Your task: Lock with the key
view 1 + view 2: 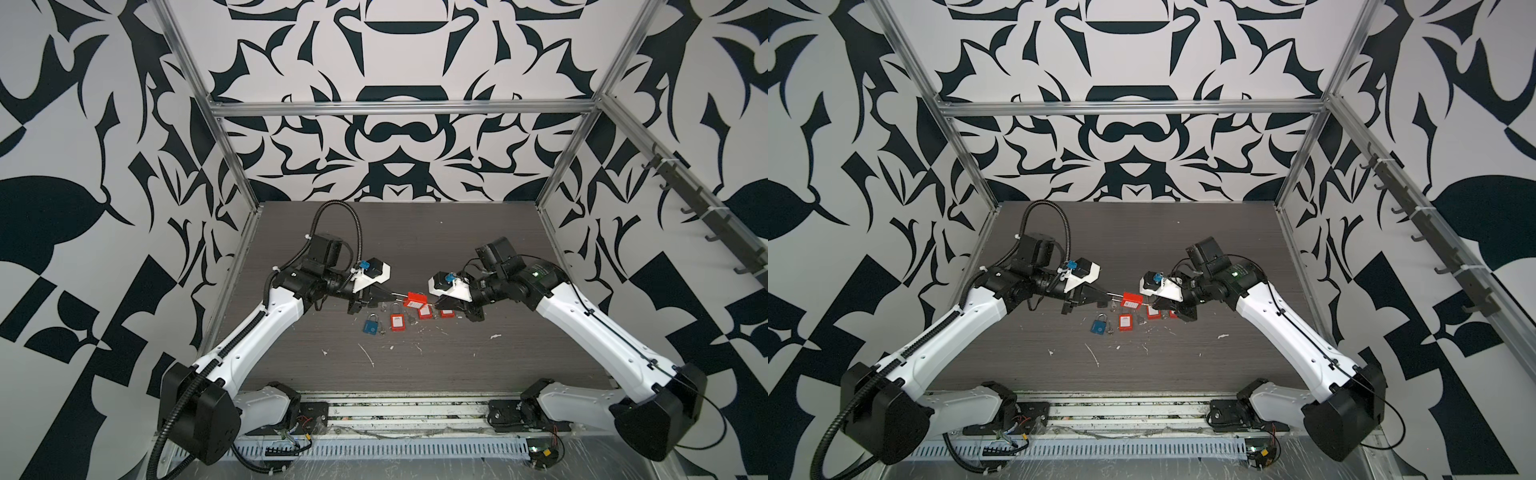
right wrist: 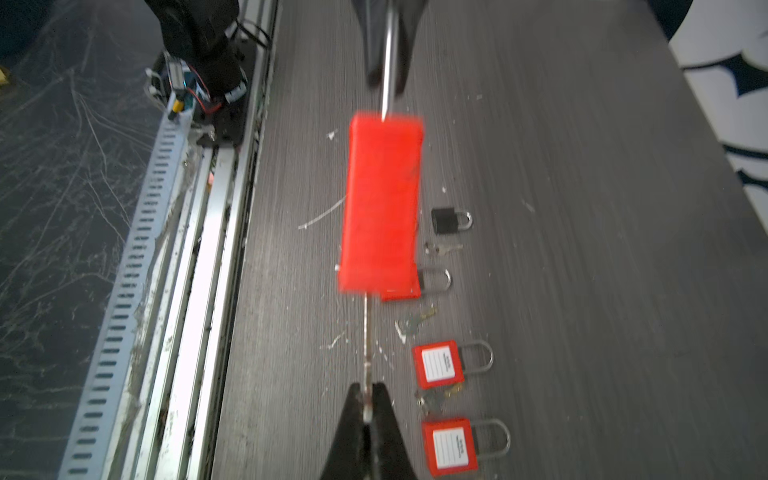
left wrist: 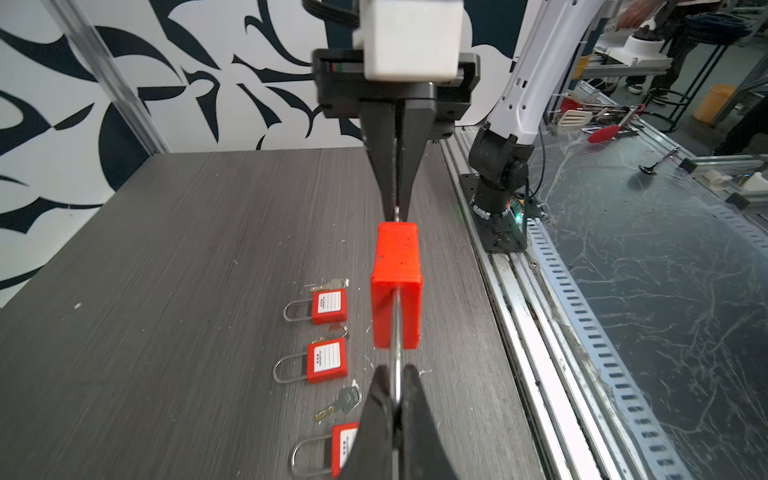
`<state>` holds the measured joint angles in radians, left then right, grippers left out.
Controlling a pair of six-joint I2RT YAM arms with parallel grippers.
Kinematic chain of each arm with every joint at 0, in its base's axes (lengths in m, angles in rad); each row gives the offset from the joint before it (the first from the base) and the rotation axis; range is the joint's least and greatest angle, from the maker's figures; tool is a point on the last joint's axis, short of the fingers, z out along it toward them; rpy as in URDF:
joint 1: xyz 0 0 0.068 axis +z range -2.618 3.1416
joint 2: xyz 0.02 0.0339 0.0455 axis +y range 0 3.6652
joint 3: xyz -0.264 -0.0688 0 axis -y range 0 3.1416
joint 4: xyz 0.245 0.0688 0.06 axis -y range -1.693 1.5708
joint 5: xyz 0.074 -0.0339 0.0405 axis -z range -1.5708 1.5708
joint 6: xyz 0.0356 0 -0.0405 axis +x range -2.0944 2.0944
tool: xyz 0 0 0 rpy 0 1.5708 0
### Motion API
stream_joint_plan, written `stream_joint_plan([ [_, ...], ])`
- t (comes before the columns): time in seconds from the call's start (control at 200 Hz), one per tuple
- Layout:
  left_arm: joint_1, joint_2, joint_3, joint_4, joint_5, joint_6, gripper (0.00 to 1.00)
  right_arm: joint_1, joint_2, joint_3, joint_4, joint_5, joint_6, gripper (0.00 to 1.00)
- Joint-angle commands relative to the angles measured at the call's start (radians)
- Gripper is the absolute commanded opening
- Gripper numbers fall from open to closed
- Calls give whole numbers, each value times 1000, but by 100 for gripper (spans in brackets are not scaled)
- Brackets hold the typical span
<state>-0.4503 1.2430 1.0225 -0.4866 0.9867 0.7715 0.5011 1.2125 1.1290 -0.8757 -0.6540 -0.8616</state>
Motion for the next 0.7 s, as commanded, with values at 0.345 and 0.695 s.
stream_joint_plan([
  [0.345, 19, 214, 231, -284, -153, 241, 0, -45, 36, -51, 58, 130, 140, 0],
  [0.695, -6, 633, 699, -691, -422, 371, 0, -34, 29, -156, 253, 222, 422, 0],
])
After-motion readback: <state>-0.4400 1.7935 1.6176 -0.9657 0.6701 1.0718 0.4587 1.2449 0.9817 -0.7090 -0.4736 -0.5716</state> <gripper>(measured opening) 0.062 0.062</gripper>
